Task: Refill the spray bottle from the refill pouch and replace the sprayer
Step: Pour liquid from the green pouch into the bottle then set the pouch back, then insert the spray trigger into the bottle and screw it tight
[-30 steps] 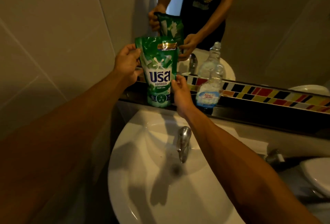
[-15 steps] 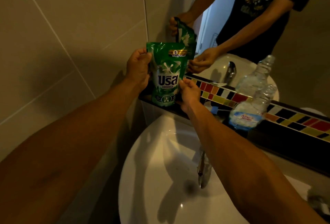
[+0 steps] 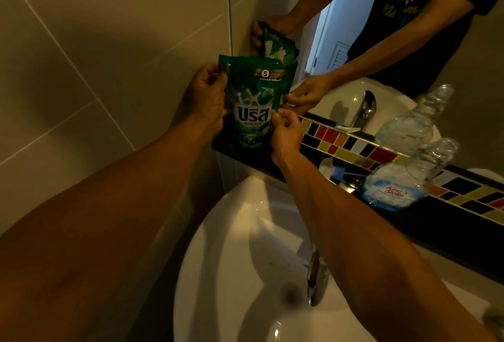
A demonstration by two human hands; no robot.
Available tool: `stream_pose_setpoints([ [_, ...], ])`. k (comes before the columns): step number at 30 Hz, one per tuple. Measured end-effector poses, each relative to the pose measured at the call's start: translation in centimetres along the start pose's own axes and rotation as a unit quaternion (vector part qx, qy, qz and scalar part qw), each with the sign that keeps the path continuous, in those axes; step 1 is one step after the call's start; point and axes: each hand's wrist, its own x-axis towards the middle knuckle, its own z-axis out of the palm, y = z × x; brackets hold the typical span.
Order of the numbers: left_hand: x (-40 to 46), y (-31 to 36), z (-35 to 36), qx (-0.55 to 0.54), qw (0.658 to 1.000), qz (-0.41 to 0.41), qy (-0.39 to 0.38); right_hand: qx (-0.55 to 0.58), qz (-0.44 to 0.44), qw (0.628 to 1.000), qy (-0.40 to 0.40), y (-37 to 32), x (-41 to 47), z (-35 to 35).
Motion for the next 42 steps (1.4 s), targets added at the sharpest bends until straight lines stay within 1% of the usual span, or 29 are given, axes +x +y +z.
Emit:
stream_pose_setpoints([
  [3, -0.3, -0.4, 0.1, 0.015, 0.999, 0.023, 0.033, 0.005, -0.002, 1.0, -0.016, 0.1, -0.3, -0.3],
  [5, -0.5, -0.8, -0.1, 0.019, 0.998, 0.021, 0.048, 0.002, -0.005, 0.999, -0.032, -0.1, -0.7, -0.6],
  [8, -1.4, -1.6, -0.3, 0.034, 0.997, -0.016, 0.069, -0.019, -0.028, 0.998, -0.049, -0.3, -2.1, -1.3],
  [11, -4.0, -2.9, -0.4, 0.06, 0.989, -0.061, 0.123, -0.073, -0.055, 0.996, -0.021, 0.1, -3.8, -2.9],
  [12, -5.1, -3.5, -0.4, 0.078, 0.987, -0.074, 0.123, -0.102, -0.064, 0.993, -0.009, 0.1, -4.5, -3.6],
  [16, -8.1, -6.3, 0.0, 0.16, 0.982, -0.085, 0.056, -0.173, -0.098, 0.98, 0.026, 0.3, -7.3, -7.3],
  [19, -10.2, -7.4, 1.5, 0.23, 0.971, -0.064, 0.001, -0.192, -0.12, 0.972, 0.056, 0.4, -9.5, -10.3],
  [24, -13.6, -8.7, 4.9, 0.352, 0.931, -0.026, -0.097, -0.197, -0.145, 0.962, 0.12, -0.1, -12.8, -15.4],
  [28, -15.5, -9.8, 7.7, 0.391, 0.906, -0.011, -0.164, -0.181, -0.158, 0.953, 0.187, -1.4, -14.3, -19.9],
  [31, -16.0, -10.8, 9.3, 0.401, 0.897, -0.012, -0.187, -0.137, -0.161, 0.953, 0.216, -3.1, -14.6, -23.0],
  [33, -16.2, -11.4, 10.2, 0.409, 0.891, -0.018, -0.198, -0.138, -0.17, 0.95, 0.223, -4.4, -14.1, -24.8],
  [35, -16.0, -12.1, 10.9, 0.419, 0.885, -0.023, -0.204, -0.165, -0.164, 0.952, 0.199, -6.0, -13.4, -26.3],
  [38, -15.5, -13.2, 11.7, 0.434, 0.878, -0.032, -0.2, -0.198, -0.154, 0.961, 0.116, -8.0, -11.8, -28.0],
  [40, -15.0, -13.8, 12.0, 0.437, 0.876, -0.038, -0.2, -0.198, -0.144, 0.967, 0.072, -9.2, -10.8, -28.6],
  [42, -14.9, -14.4, 12.4, 0.442, 0.874, -0.04, -0.199, -0.207, -0.136, 0.968, 0.045, -10.1, -9.8, -28.9],
])
